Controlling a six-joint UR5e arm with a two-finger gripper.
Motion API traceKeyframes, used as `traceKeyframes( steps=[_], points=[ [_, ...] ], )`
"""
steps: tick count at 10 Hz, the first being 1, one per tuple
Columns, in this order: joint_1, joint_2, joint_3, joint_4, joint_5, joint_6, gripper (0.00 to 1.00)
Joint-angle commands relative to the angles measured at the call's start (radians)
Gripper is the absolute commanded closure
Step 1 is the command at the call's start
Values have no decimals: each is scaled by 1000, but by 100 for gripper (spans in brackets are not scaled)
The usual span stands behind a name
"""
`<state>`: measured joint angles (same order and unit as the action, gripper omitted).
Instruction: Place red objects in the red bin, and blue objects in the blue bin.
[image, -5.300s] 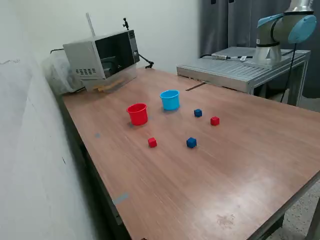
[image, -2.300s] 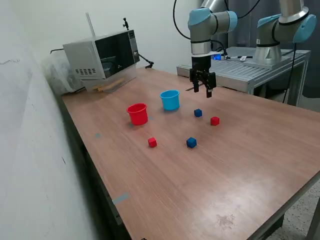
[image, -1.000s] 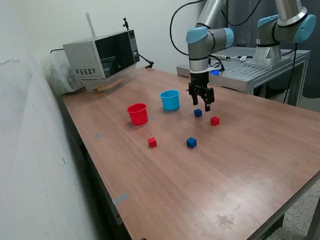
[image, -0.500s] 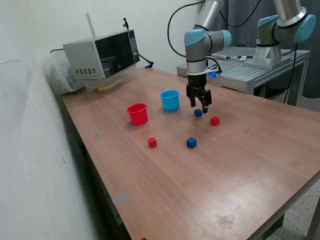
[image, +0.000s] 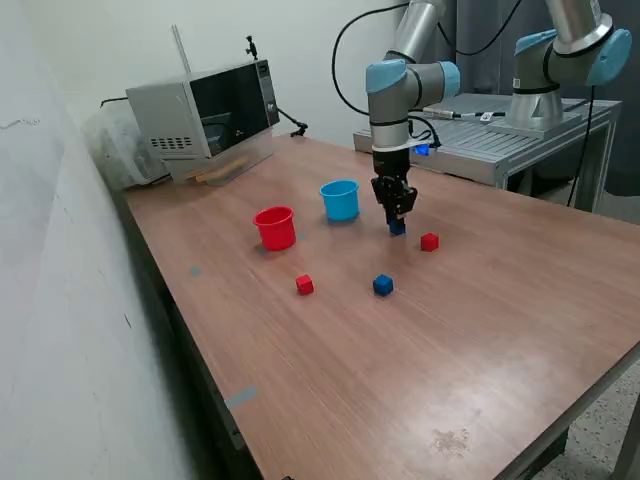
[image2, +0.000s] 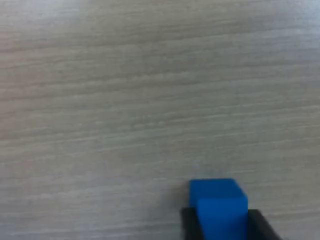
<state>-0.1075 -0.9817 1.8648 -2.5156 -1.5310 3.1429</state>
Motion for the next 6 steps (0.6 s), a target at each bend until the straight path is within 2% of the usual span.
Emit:
traceKeyframes(
  steps=[1,3,5,6],
  points=[
    [-1,1,-1,1,0,-17,100],
    [-1,-14,-4,14,-6,-44,100],
    [-1,-121,-18,44,-11,-66,100],
    [-23,-173,-48,108,-11,-82,100]
  ],
)
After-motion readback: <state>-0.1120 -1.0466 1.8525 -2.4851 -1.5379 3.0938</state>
